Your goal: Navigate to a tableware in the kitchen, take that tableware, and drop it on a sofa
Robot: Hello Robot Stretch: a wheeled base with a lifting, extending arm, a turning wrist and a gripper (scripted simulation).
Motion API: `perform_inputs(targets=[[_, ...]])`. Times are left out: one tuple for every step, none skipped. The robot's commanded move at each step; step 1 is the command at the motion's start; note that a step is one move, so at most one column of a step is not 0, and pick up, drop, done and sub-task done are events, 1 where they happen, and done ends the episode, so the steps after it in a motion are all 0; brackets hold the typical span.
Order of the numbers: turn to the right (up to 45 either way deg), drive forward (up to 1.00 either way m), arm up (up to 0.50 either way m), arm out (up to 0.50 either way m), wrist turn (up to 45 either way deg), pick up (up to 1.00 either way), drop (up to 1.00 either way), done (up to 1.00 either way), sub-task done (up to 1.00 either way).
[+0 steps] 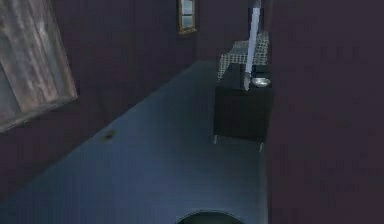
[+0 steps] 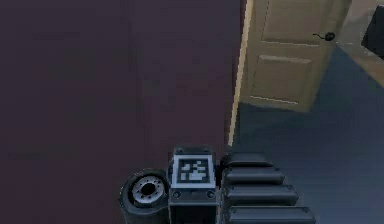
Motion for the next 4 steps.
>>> perform_inputs(targets=[[0.0, 1.0, 0.0, 0.0, 0.0, 0.0, 0.0, 0.0, 0.0], [0.0, 1.0, 0.0, 0.0, 0.0, 0.0, 0.0, 0.0, 0.0], [6.0, 0.0, 0.0, 0.0, 0.0, 0.0, 0.0, 0.0, 0.0], [0.0, 1.0, 0.0, 0.0, 0.0, 0.0, 0.0, 0.0, 0.0]])
